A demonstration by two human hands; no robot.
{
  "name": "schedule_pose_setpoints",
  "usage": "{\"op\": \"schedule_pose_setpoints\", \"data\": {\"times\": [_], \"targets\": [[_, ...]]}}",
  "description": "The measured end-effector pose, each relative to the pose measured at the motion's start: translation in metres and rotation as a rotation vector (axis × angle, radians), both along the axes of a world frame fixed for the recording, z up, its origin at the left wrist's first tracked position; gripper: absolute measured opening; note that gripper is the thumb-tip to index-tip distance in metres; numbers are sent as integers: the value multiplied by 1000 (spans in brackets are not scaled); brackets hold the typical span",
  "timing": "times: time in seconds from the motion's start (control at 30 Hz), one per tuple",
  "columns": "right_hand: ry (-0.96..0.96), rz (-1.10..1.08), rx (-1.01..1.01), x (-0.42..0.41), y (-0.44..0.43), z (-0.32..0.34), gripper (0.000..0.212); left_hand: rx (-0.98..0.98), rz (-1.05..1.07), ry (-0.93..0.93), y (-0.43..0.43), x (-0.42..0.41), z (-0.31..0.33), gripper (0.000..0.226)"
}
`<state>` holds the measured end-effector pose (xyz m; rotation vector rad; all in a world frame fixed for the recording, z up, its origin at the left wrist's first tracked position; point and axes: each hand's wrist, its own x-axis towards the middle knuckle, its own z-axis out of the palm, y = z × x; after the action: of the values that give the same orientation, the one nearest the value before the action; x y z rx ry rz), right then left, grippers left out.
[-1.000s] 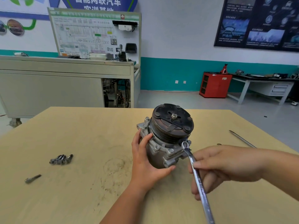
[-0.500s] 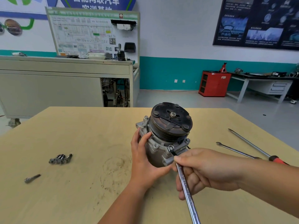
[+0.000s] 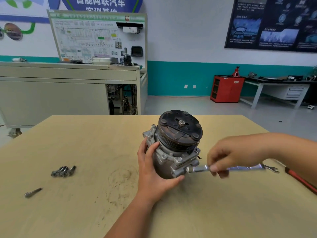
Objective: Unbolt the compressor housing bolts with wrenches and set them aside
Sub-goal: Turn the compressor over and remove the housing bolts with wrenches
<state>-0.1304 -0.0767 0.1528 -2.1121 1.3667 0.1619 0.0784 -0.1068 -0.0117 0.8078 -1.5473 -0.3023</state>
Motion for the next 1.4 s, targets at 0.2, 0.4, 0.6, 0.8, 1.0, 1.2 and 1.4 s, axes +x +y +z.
{"op": "schedule_pose_setpoints", "data": {"times": [0.2, 0.4, 0.6, 0.8, 1.0, 1.2, 1.4], "targets": [[-643, -247, 470, 16, 29, -26, 22, -1, 6, -2, 0, 0, 0, 99], [-804, -364, 434, 40, 40, -32, 29, -18, 17, 5, 0, -1, 0, 101], [-699, -334, 415, 45, 37, -34, 32, -12, 13, 10, -1, -1, 0, 101], [-556, -282, 406, 39, 27, -27, 33, -30, 13, 3, -2, 0, -1, 100], [-79, -73, 62, 23, -1, -1, 29, -5, -10, 3, 1, 0, 2, 96], [-96, 17, -120, 1, -11, -8, 18, 4, -18, 7, 0, 1, 2, 95], [-554, -81, 470, 18, 21, -25, 21, 11, -11, 3, 1, 1, 1, 96]]}}
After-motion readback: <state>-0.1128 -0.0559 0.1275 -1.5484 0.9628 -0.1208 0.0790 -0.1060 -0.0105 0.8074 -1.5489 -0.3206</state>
